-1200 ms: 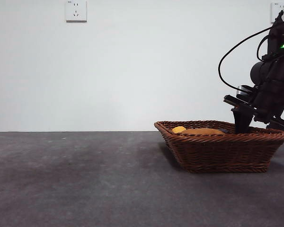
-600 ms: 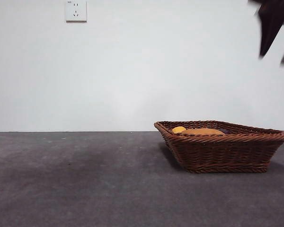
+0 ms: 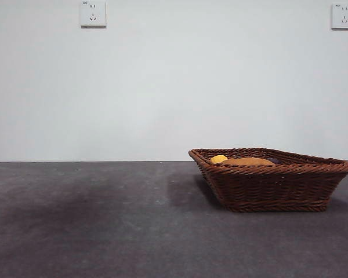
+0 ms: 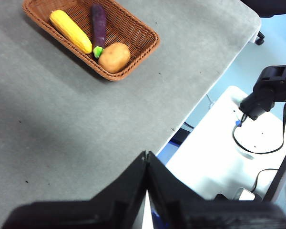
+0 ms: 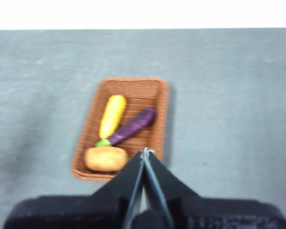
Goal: Help me put the vegetables on the table into the basket
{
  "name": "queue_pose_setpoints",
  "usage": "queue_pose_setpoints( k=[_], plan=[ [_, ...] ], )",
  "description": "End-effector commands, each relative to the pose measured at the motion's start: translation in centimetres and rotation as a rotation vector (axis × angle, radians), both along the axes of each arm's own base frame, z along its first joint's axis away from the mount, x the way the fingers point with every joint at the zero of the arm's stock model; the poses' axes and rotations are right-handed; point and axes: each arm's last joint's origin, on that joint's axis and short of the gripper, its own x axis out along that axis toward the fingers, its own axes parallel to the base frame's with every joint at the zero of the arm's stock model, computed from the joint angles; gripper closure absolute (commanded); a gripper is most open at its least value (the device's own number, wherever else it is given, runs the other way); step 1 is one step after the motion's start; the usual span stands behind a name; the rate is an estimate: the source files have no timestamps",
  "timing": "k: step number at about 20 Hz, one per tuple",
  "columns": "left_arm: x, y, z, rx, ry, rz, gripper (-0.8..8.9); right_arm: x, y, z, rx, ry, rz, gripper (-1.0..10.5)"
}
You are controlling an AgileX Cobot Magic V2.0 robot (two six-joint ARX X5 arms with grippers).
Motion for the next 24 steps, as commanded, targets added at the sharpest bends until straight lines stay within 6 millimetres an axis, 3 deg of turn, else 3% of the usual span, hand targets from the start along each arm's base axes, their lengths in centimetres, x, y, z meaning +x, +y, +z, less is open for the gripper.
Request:
queue_pose_setpoints(
  k=[1, 4, 10, 12, 14, 17, 20, 24],
  plan=[
    [0.3, -0.3, -0.2, 0.008, 0.012, 0.005, 8.17, 0.1, 0.0, -0.5, -0.015, 0.043, -0.008, 9.5],
    [1.1, -1.1, -0.5, 0.034, 0.038, 0.005, 8.17, 0.2, 0.0, -1.1, -0.021, 0.129, -0.008, 9.5],
    [3.7, -3.3, -1.6, 0.119, 0.085, -0.002, 8.17, 3.3, 0.1, -1.8, -0.047, 0.218, -0.033, 9.5],
    [4.0, -3.2, -1.5, 0.172, -0.040, -0.094, 8.17, 4.6, 0.1, -2.2, -0.050, 0.257, -0.033, 9.5],
    [4.8, -3.0, -1.1, 0.170, -0.272, -0.153, 8.17, 6.2, 0.2, -2.7, -0.064, 0.300, -0.045, 9.5],
    [5.9, -1.4, -2.1, 0.039, -0.590, -0.073, 8.17, 8.7, 0.3, -3.6, -0.073, 0.357, -0.048, 9.5],
    [6.7, 1.1, -6.3, -0.061, -0.783, 0.124, 8.17, 11.0, 0.4, -4.5, -0.077, 0.401, -0.047, 9.5],
    [5.9, 4.0, -15.3, -0.024, -0.796, 0.363, 8.17, 14.0, 0.6, -5.6, -0.078, 0.414, -0.047, 9.5]
  ],
)
